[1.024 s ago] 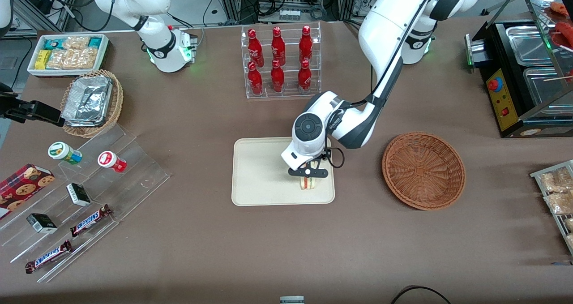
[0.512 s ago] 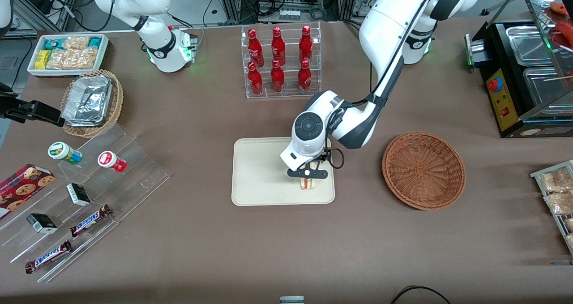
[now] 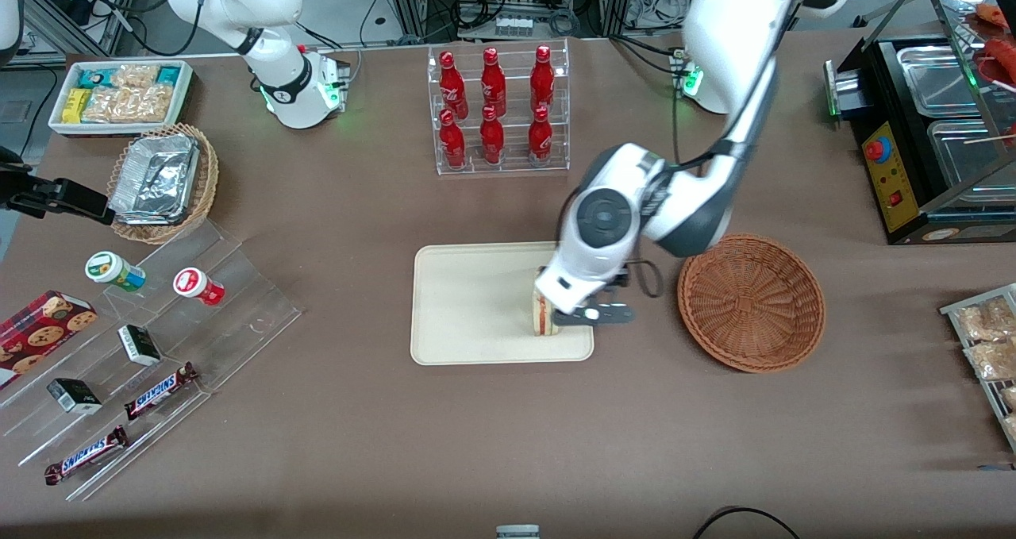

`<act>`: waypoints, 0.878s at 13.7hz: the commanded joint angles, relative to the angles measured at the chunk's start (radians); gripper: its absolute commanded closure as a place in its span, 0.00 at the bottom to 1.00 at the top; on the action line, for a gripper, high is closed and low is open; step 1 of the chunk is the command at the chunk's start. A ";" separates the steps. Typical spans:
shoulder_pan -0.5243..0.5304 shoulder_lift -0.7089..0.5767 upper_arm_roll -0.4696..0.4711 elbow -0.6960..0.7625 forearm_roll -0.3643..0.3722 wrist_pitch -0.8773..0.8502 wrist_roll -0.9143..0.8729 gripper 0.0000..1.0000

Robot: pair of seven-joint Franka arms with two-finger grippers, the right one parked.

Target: Place sandwich from basket to tray

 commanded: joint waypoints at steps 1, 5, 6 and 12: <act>0.078 -0.049 -0.005 -0.024 -0.017 -0.042 0.037 0.00; 0.210 -0.112 -0.005 -0.041 -0.029 -0.129 0.152 0.00; 0.248 -0.135 -0.005 -0.052 -0.037 -0.150 0.192 0.00; 0.383 -0.239 0.001 -0.108 -0.037 -0.240 0.326 0.00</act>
